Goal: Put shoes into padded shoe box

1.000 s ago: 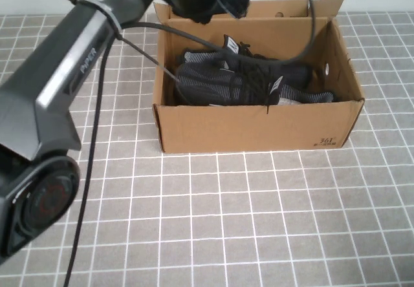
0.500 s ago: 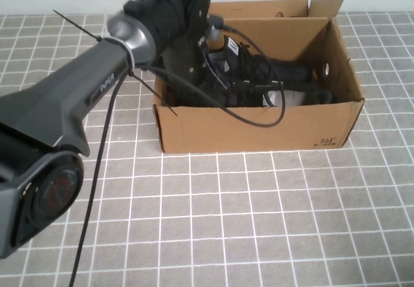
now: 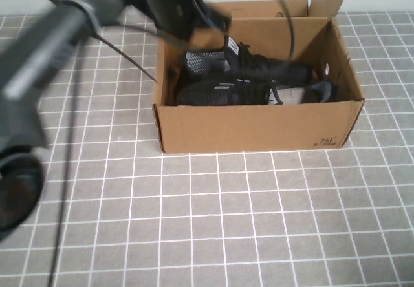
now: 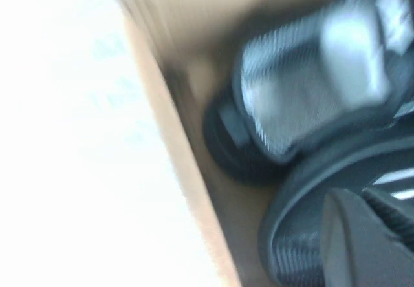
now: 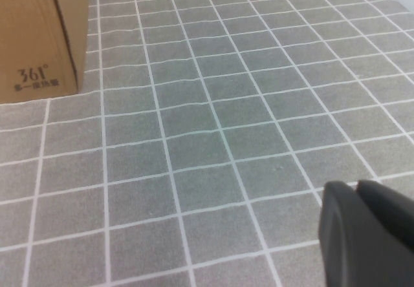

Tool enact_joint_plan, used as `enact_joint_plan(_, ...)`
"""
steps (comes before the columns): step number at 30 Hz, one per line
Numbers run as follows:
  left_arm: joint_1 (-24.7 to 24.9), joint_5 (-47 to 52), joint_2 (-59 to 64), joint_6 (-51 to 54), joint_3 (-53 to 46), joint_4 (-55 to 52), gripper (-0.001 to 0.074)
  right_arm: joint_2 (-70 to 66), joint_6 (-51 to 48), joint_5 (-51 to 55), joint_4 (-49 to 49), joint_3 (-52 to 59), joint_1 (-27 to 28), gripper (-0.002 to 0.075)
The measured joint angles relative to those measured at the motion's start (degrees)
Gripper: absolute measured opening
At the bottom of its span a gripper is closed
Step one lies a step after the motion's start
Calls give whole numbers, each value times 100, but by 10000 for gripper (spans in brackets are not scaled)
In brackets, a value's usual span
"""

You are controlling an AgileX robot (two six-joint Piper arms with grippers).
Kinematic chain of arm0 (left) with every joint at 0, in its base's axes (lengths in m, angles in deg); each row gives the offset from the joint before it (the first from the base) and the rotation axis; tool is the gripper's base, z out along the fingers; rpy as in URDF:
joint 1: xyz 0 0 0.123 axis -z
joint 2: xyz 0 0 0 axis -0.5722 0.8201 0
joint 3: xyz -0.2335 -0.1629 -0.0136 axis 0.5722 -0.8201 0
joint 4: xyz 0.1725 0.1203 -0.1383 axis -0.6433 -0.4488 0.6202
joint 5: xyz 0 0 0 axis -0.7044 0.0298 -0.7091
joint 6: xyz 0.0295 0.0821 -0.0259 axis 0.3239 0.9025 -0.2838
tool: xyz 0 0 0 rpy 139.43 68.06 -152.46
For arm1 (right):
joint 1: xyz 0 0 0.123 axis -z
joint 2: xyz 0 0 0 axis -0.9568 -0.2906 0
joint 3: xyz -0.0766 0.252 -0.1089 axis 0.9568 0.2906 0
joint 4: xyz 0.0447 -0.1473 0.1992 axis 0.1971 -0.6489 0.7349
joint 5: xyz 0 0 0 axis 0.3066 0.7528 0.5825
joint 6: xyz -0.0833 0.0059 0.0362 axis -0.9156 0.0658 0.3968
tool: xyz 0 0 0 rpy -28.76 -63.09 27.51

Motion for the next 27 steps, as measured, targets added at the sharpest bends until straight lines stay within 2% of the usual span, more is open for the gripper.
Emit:
enact_joint_plan(10,0,92,-1866,335,104,-82,-4,0,0,0,0,0,0,-8)
enact_joint_plan(15,0,106,-2899,594,-226,311,-4,0,0,0,0,0,0,-8)
enact_joint_plan(21,0,120,-4344,960,-1731,819,-4,0,0,0,0,0,0,-8)
enact_joint_plan(27,0,43,-5725,1056,-3946,1025,-4,0,0,0,0,0,0,-8)
